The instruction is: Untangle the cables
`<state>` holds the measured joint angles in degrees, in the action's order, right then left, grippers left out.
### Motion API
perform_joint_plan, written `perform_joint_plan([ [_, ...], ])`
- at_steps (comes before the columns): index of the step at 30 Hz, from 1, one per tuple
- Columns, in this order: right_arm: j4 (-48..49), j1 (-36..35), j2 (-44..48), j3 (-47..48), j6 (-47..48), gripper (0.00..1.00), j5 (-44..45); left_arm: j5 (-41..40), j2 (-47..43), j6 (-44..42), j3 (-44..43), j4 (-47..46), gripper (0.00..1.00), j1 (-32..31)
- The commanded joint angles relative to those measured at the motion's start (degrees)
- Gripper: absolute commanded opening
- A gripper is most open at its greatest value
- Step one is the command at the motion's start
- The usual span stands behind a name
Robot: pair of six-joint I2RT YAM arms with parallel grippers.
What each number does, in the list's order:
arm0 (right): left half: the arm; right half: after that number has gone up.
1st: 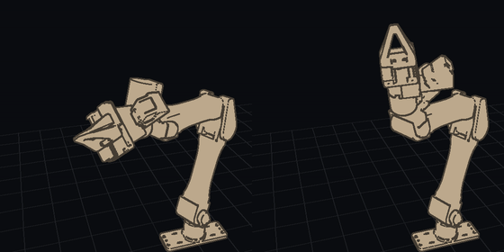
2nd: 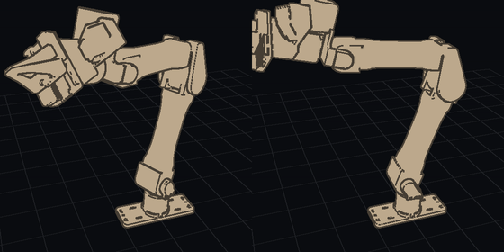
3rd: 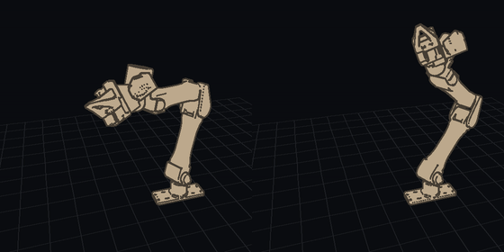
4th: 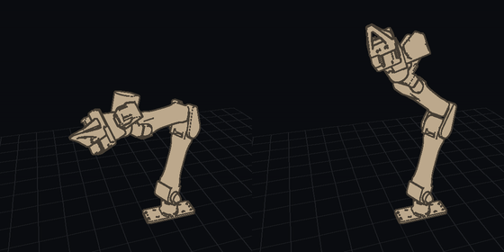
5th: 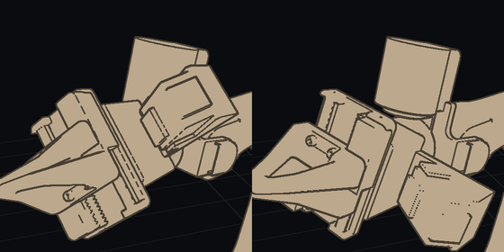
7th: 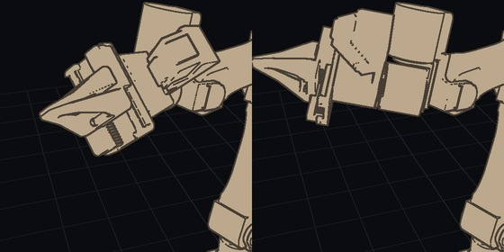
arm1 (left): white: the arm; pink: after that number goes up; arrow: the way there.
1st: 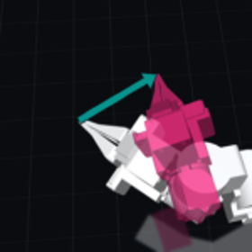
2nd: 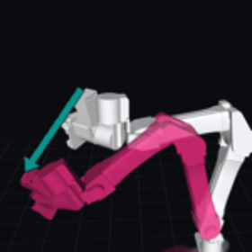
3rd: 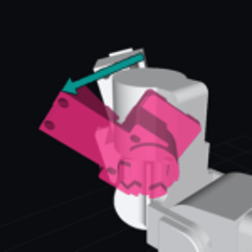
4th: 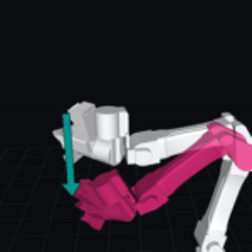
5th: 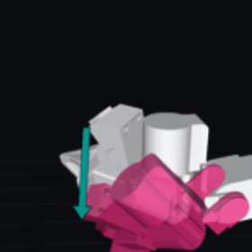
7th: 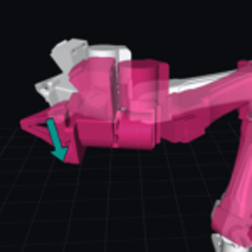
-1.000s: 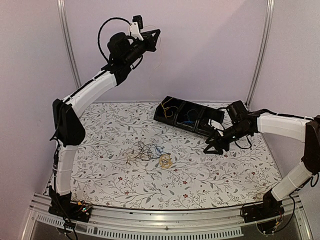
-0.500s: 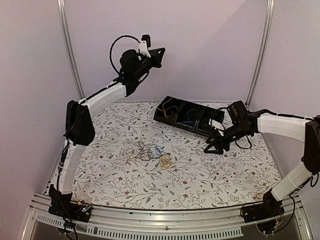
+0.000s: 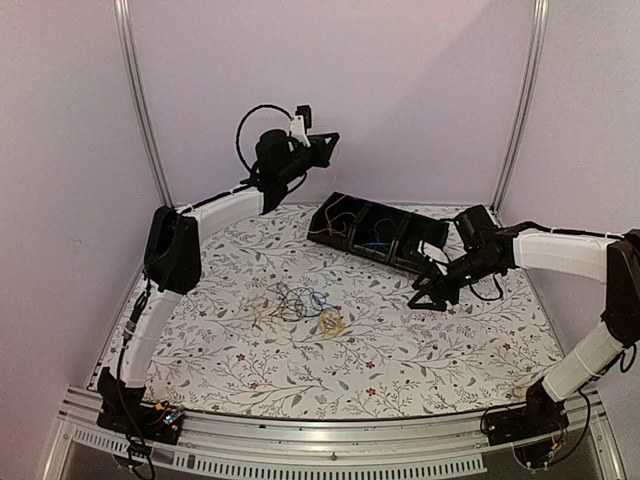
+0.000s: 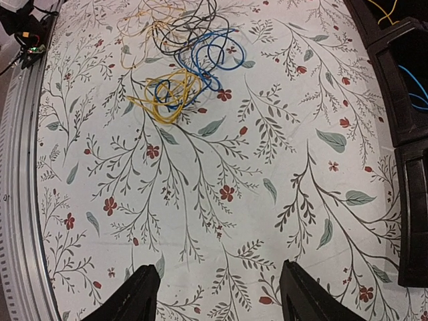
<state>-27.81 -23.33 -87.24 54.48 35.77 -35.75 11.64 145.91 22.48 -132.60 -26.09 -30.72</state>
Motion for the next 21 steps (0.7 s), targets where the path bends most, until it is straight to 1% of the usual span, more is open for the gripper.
perform_joint_plan([
  [1,1.2,0.8,-1.3,-1.4,-0.1,0.66,-1.0,7.2,4.5,2.8,-3.4,-5.0,0.0,-1.0],
  [3,1.3,1.2,-1.5,-1.6,-0.2,0.66,-1.3,10.7,4.9,3.5,-3.8,-8.6,0.0,-1.9],
  [5,1.3,1.5,-1.6,-1.6,-0.3,0.66,-1.6,11.8,5.2,3.5,-4.8,-10.3,0.0,-3.0],
  [11,1.4,1.9,-2.5,-1.7,-0.3,0.66,-1.8,11.1,4.7,1.5,-5.8,-13.4,0.0,-5.2],
  [15,1.5,2.0,-3.3,-1.6,-0.3,0.66,-1.9,11.7,4.9,2.0,-6.1,-15.3,0.0,-6.0],
  [18,1.5,2.0,-4.2,-1.2,-0.3,0.66,-2.0,11.3,6.1,5.0,-6.1,-16.9,0.0,-6.2],
  [21,1.4,2.0,-4.6,-1.0,-0.3,0.66,-2.0,9.5,9.0,11.1,-5.5,-19.6,0.0,-5.2],
])
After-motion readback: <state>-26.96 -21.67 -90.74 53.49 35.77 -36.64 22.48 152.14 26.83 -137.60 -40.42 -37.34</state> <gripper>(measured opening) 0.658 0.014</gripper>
